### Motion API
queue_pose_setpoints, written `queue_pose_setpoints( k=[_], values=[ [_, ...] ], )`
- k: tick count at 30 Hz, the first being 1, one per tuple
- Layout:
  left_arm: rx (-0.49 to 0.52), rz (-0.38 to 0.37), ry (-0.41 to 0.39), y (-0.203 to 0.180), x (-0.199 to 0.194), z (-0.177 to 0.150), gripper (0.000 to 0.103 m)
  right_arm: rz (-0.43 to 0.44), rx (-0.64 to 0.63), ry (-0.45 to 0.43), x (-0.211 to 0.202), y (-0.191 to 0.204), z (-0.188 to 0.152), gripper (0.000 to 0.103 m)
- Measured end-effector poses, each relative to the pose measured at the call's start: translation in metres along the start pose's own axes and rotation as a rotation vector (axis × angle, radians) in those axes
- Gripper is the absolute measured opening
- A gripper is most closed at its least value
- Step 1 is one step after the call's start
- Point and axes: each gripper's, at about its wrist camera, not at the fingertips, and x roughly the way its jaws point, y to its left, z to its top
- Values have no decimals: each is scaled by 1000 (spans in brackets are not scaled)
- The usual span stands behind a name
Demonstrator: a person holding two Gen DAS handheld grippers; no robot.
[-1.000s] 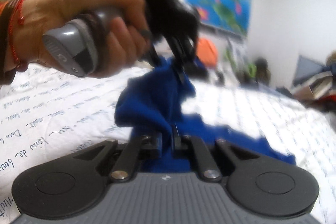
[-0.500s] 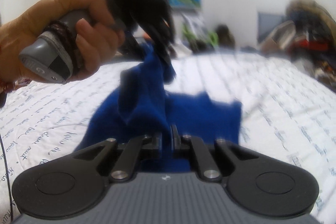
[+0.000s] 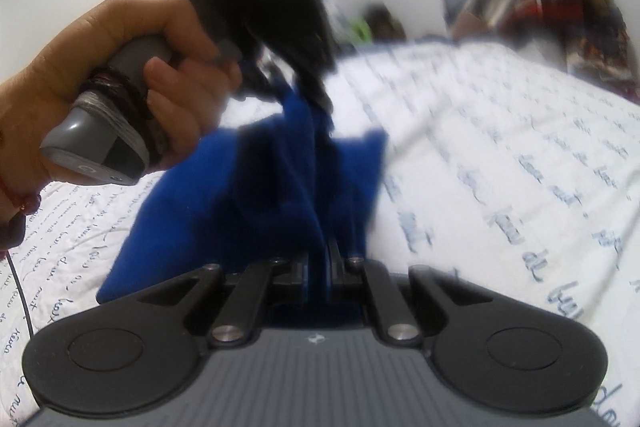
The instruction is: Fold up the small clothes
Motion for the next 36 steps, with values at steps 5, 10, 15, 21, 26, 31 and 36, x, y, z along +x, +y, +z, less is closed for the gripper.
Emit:
queue_pose_setpoints(
  k=[5, 10, 15, 21, 26, 31, 36],
  values=[
    [27, 22, 7, -7, 10, -5, 17, 12, 25, 27, 2, -8, -4, 7],
    [61, 48, -4, -13, 7, -6, 22, 31, 54, 47, 5, -14, -4, 7],
    [64, 52, -54, -18, -1, -4, 68, 35, 58, 56, 6, -15, -4, 7],
    [101, 108, -122, -17, -20, -3, 92, 39, 56, 61, 7, -16, -4, 7],
    [142, 203, -239, 14, -60, -31, 103, 76, 92, 81, 11, -25, -1, 7],
    [241, 281, -298, 45, -96, -97, 103, 144, 138, 117, 17, -36, 5, 11],
    [232, 246, -263, 76, -113, -158, 103, 203, 191, 137, 19, -42, 11, 37]
  ],
)
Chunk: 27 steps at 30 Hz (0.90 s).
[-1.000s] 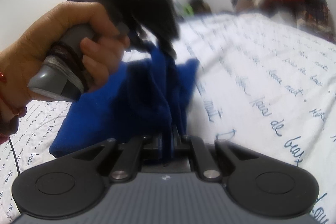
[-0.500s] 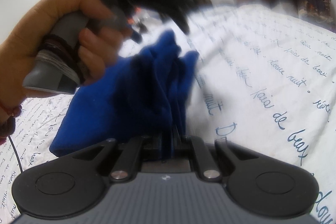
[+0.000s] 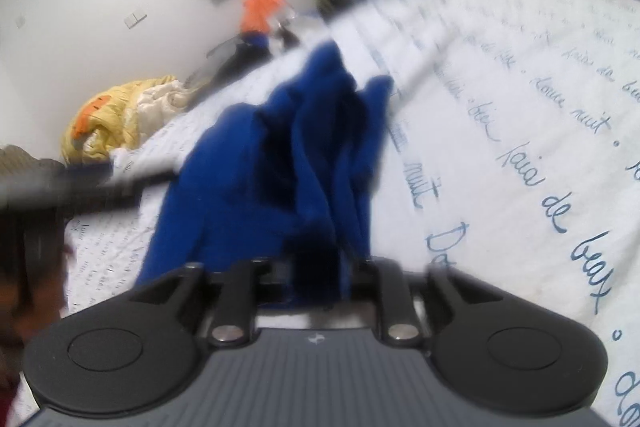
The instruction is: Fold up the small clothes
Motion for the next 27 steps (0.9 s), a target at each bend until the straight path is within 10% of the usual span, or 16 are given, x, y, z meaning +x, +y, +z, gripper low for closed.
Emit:
queue_pose_setpoints(
  k=[3, 6, 14, 15, 18, 27],
  values=[
    [-2, -26, 1, 9, -12, -24, 103, 6, -1, -22, -2, 4, 3, 62],
    [46, -59, -14, 7, -21, -40, 103, 13, 15, -33, 0, 5, 8, 61],
    [276, 29, -58, -19, -16, -65, 103, -19, -34, -35, 7, 19, 20, 48],
    [285, 42, -66, -19, -15, -66, 103, -46, -56, -34, 8, 22, 21, 34],
    [247, 86, -79, -9, -14, -65, 103, -63, -35, -26, 7, 19, 22, 12],
    [55, 48, -14, 37, -16, -61, 103, 73, 244, 45, -8, -28, 8, 8]
  ],
)
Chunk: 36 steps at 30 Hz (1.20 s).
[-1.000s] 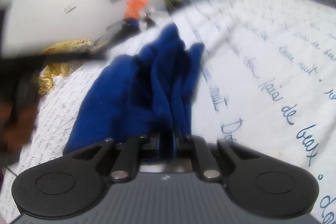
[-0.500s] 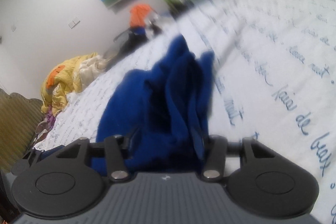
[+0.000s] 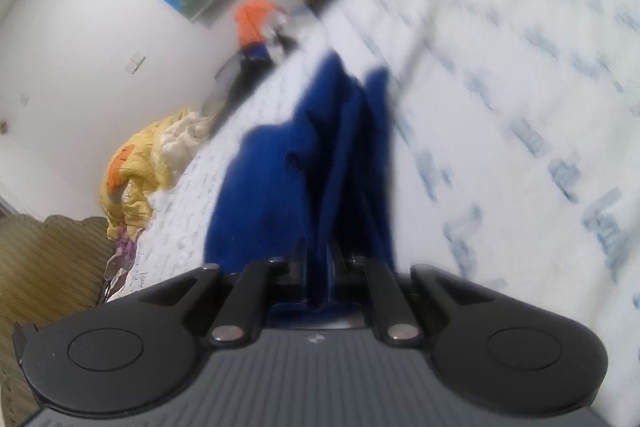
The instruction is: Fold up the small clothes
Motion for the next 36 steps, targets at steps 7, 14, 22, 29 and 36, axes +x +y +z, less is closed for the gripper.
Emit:
queue_pose_setpoints(
  k=[7, 14, 22, 29, 36],
  values=[
    [8, -128, -81, -10, -30, 12, 103, -153, -134, -47, -8, 3, 7, 11],
    [-38, -116, -101, -39, 3, 58, 103, -172, -281, -122, 15, 41, 58, 60],
    [-97, -150, 43, -61, 50, 58, 103, -409, -438, -70, 87, 46, 68, 60],
    [-214, -137, 90, -43, 62, 71, 103, -364, -507, -205, 71, 73, 83, 60],
    [-234, -134, 129, -43, 68, 64, 103, -343, -542, -93, 114, 75, 85, 59]
  ],
)
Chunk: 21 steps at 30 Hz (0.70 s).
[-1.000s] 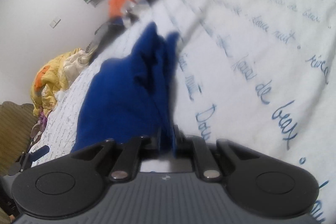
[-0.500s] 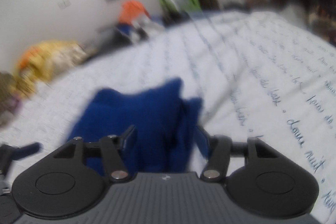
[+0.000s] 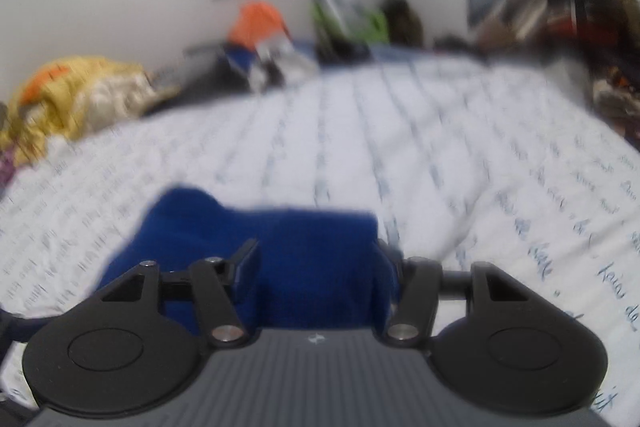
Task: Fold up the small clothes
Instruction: 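Press the folded sweater flat with the right gripper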
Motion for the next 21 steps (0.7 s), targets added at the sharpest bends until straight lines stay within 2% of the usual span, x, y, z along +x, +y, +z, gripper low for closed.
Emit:
queue_pose_setpoints(
  k=[3, 6, 10, 12, 15, 17, 21],
  values=[
    [-10, -4, 10, 1, 0, -2, 103, -60, 33, 45, 14, -9, -5, 59],
    [-21, -10, 12, 2, 0, -5, 103, -38, 128, 16, -1, -20, -8, 60],
    [-40, -16, 21, 3, 2, -9, 103, -10, 85, -32, -28, -7, -19, 60],
    [-54, -21, 27, 4, 2, -11, 103, 9, 47, -14, -30, 1, -26, 60],
    [-65, -25, 34, 4, 3, -12, 103, -21, 9, 7, -23, 5, -37, 60],
    [-64, -25, 34, 4, 2, -13, 103, -15, 46, 7, -21, 0, -39, 64],
    [-69, -26, 31, 3, 2, -15, 103, -18, 74, -19, -31, -1, -39, 64]
  ],
)
